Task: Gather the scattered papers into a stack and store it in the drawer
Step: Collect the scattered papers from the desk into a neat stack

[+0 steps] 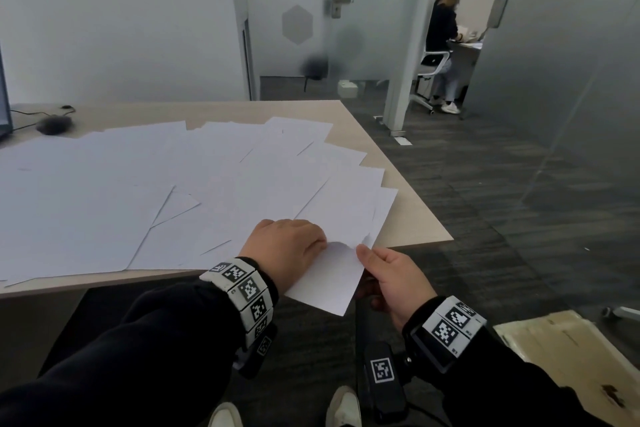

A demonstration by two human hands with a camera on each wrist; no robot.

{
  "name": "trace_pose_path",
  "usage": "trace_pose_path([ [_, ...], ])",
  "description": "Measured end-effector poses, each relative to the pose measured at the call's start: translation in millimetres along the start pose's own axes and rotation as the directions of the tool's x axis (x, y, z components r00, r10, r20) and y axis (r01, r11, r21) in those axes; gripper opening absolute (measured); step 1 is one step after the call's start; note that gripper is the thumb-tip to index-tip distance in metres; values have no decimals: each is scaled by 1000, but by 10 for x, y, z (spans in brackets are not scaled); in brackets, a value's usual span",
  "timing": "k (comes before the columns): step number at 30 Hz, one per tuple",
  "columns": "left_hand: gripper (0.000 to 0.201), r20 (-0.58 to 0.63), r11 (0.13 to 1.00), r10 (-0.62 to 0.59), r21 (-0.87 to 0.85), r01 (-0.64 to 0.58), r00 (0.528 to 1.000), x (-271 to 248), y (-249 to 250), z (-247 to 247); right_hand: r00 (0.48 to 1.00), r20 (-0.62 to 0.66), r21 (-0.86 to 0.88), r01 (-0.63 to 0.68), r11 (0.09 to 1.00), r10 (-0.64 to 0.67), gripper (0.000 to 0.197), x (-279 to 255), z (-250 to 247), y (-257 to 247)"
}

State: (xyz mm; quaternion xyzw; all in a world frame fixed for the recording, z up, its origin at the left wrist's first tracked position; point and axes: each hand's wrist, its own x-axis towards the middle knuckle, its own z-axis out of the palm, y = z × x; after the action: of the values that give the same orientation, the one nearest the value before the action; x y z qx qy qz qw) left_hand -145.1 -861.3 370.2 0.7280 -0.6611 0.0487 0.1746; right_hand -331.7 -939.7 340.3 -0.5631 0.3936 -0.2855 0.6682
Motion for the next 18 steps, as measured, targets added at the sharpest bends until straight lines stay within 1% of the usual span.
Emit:
trace_pose_path([
  [3, 23, -187, 989, 42, -130, -67, 981, -65, 32, -19, 998, -68, 59, 9, 998, -5, 30, -25, -16, -31],
  [5, 15, -227, 968, 71, -218, -122, 971, -143, 67, -27, 992, -124, 126, 12, 992, 4, 30, -9, -69, -34],
  [7, 8, -191, 955, 171, -209, -210, 967, -233, 107, -1, 986, -164, 182, -6, 983, 37, 37, 21, -97, -42],
  [9, 6, -115, 938, 288, -165, -304, 951, -304, 164, 53, 976, -186, 234, -63, 970, 109, 48, 42, -80, -68],
  [11, 8, -72, 925, 330, -173, -338, 941, -363, 223, 93, 971, -170, 276, -115, 954, 166, 57, 32, -46, -98],
  [12, 12, -61, 926, 320, -191, -326, 945, -384, 247, 83, 974, -145, 259, -130, 957, 172, 54, 18, -31, -108],
  [14, 26, -51, 940, 259, -217, -264, 965, -414, 236, 54, 984, -95, 165, -131, 977, 148, 38, -42, 9, -127],
  [16, 40, -60, 970, 153, -185, -161, 986, -430, 166, -6, 989, -92, 95, -108, 990, 117, 26, -72, 4, -106],
  [18, 46, -47, 994, 11, -106, -15, 999, -400, 23, -71, 989, -110, 85, -93, 992, 102, 21, -83, -25, -114],
])
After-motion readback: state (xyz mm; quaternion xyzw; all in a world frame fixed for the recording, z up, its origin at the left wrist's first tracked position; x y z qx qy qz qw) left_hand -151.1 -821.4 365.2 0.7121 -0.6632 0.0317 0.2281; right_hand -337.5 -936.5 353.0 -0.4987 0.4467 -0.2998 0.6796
